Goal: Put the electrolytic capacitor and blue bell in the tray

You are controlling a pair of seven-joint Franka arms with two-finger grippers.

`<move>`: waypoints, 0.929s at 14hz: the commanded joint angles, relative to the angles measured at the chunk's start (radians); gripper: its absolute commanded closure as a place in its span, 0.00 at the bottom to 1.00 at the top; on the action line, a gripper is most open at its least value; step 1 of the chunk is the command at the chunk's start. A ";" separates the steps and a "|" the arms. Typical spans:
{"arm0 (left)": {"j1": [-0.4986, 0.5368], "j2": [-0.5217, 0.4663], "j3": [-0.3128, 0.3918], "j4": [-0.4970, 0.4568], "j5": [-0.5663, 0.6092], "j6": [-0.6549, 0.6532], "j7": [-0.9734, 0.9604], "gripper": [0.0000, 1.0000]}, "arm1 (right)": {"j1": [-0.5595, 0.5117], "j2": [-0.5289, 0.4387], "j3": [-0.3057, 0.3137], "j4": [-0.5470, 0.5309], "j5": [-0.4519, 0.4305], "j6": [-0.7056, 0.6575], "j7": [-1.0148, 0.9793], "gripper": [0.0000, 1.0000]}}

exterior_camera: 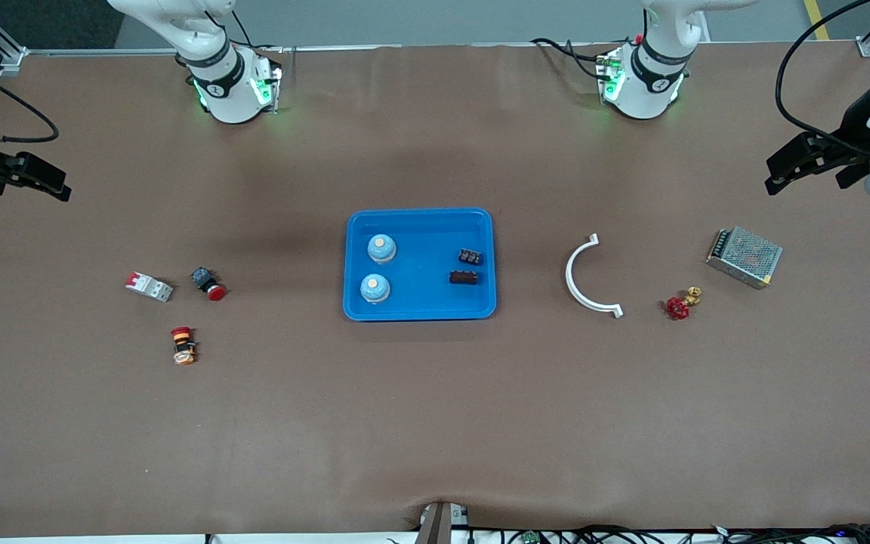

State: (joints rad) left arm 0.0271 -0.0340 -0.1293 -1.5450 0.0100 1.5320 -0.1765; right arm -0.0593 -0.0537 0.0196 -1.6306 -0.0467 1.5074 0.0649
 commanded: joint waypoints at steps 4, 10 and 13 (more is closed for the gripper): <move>0.000 -0.032 -0.004 -0.027 -0.001 -0.016 0.032 0.00 | 0.056 0.014 -0.040 0.083 -0.002 -0.065 0.049 0.00; -0.006 -0.026 -0.007 -0.027 0.016 -0.016 0.032 0.00 | 0.069 -0.017 -0.044 0.083 -0.002 -0.065 0.047 0.00; -0.006 -0.021 -0.018 -0.026 0.027 -0.012 0.031 0.00 | 0.065 -0.009 -0.043 0.124 -0.010 -0.065 0.038 0.00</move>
State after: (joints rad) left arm 0.0232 -0.0350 -0.1402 -1.5535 0.0141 1.5230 -0.1705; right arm -0.0051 -0.0598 -0.0124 -1.5477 -0.0467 1.4584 0.0952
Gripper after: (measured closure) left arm 0.000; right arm 0.000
